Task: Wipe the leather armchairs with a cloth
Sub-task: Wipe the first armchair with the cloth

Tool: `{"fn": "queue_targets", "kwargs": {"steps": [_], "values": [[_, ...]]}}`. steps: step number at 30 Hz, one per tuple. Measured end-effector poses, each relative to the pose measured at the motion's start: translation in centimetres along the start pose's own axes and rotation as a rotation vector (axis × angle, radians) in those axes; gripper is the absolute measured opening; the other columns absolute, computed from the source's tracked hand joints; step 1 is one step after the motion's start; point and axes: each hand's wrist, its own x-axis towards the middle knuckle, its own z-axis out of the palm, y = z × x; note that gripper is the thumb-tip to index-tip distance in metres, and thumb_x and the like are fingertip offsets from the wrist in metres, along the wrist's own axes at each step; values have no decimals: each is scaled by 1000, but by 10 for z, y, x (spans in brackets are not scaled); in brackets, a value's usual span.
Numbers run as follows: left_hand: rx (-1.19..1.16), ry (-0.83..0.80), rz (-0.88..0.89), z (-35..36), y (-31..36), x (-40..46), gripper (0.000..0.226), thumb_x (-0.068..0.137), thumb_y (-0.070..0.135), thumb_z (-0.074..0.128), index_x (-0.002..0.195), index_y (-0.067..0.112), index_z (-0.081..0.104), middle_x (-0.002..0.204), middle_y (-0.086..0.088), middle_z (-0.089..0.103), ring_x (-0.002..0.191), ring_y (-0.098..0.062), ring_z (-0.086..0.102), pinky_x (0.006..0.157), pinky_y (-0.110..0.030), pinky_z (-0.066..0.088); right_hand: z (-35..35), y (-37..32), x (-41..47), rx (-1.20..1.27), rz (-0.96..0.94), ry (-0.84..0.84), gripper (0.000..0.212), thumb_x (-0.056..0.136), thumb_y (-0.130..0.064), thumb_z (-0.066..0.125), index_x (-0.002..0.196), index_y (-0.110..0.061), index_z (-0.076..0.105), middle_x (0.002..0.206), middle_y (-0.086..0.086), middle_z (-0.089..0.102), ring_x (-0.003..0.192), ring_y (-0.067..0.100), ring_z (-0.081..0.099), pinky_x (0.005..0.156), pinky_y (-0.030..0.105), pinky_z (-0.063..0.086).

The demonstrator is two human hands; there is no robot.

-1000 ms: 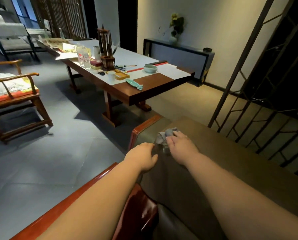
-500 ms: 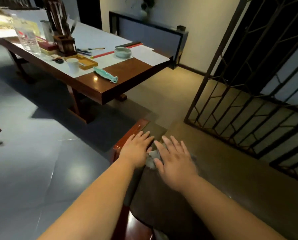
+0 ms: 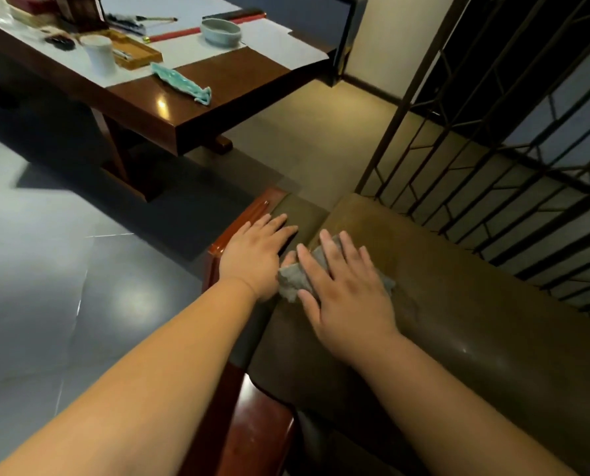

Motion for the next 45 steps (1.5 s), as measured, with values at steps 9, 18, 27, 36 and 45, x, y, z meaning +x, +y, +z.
{"fn": "queue_targets", "kwargs": {"steps": [9, 18, 27, 36, 45], "values": [[5, 112, -10, 14, -5, 2, 59, 101, 63, 30, 155, 44, 39, 168, 12, 35, 158, -14, 26, 127, -42, 19, -21, 73, 114, 192, 469, -174, 58, 107, -52, 16, 164, -43, 6, 174, 5, 6, 159, 38, -2, 128, 55, 2], [-31, 100, 6, 20, -10, 4, 59, 100, 60, 34, 156, 42, 39, 168, 11, 36, 158, -16, 27, 129, -46, 23, -14, 99, 110, 134, 342, -188, 80, 92, -85, 9, 162, -47, 9, 174, -3, 10, 160, 31, 3, 125, 50, 3], [6, 85, 21, 24, -10, 7, 59, 102, 62, 31, 157, 41, 36, 169, 11, 32, 158, -14, 23, 127, -42, 19, -7, 55, 57, 137, 359, -120, 89, 83, -91, 0, 159, -46, -9, 173, -1, -7, 159, 32, -9, 124, 51, -4], [49, 58, -21, 6, 3, -5, 59, 105, 57, 32, 159, 37, 39, 171, 10, 29, 160, -13, 20, 131, -40, 18, -25, 121, 72, 214, 548, -266, 68, 105, -66, 15, 165, -38, 2, 175, 1, 0, 160, 33, -9, 128, 53, -3], [58, -6, -51, -6, 10, 3, 59, 108, 60, 29, 162, 37, 35, 174, 9, 24, 161, -14, 18, 130, -42, 18, -11, 70, -23, 127, 124, -111, 72, 100, -70, 7, 164, -37, 3, 174, 1, 1, 160, 27, -4, 129, 48, 3]]}}
